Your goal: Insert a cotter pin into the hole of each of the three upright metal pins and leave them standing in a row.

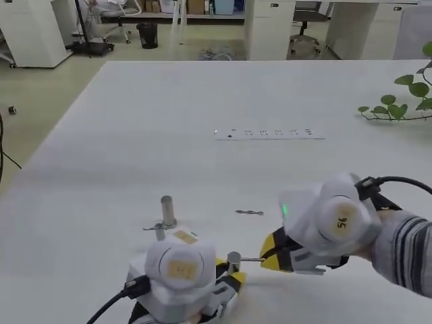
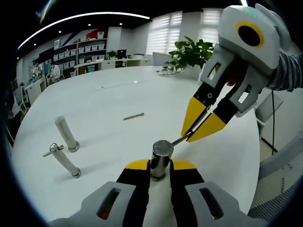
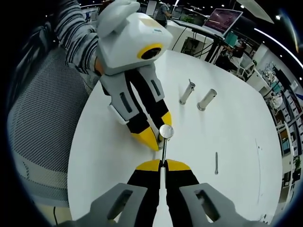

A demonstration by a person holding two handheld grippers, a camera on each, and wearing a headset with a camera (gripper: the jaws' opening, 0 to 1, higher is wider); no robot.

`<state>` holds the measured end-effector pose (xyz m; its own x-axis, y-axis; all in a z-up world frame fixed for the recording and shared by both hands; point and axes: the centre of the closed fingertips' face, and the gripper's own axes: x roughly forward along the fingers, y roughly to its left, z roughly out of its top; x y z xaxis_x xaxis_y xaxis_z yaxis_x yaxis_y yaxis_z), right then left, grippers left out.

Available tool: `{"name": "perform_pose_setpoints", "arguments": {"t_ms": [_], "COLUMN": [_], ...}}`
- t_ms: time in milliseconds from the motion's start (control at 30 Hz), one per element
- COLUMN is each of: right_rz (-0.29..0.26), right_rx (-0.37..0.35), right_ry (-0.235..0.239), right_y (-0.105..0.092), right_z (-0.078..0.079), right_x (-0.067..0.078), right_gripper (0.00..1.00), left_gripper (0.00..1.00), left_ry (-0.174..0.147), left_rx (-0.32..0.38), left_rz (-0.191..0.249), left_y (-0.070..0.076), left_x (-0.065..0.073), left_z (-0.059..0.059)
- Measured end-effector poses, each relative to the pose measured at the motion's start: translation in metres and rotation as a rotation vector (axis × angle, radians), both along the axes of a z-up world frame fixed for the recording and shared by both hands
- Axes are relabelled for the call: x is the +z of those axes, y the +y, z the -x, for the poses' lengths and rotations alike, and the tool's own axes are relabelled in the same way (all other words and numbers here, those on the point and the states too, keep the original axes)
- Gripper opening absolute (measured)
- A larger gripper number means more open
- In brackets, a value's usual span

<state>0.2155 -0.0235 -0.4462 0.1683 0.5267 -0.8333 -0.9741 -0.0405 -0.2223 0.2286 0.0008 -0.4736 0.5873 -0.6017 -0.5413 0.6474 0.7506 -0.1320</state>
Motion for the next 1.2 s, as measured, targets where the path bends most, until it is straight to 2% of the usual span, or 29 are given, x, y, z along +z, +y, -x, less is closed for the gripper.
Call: {"name": "perform_pose_setpoints", "arguments": {"t_ms": [467,633,1000,1067,1200], "right_rz": [-0.031,-0.044,-0.074,-0.102,-0.111], "right_rx": [-0.004,-0.001,-0.032,-0.036,-0.042], "right_ry": [-0.013,-0.016,-0.001,0.006,-0.01], "right_y": [0.013,0.019,0.023,0.026,0.024], "right_z": [-0.001,-0.001,-0.001,0.0,-0.002], "right_x": [-0.002,-0.003,-0.001,0.003,0.01], "right_gripper": [0.0,0.0,0.0,0.0,0.0], "left_gripper": [0.11,0.1,0.1,0.1,0.1], "left_ry": [-0.02,-0.057,-0.047,-0.046,-0.046], "left_rx": [0.001,0.007,0.022,0.022,0.026], "left_rz": [-0.018,-0.04,-0.031,-0.031,-0.032], "left_y": [0.0,-0.001,0.0,0.0,0.0], "left_x": [-0.002,-0.003,-0.003,-0.003,-0.003], "left_z": [-0.001,0.0,-0.002,-0.002,-0.002]}}
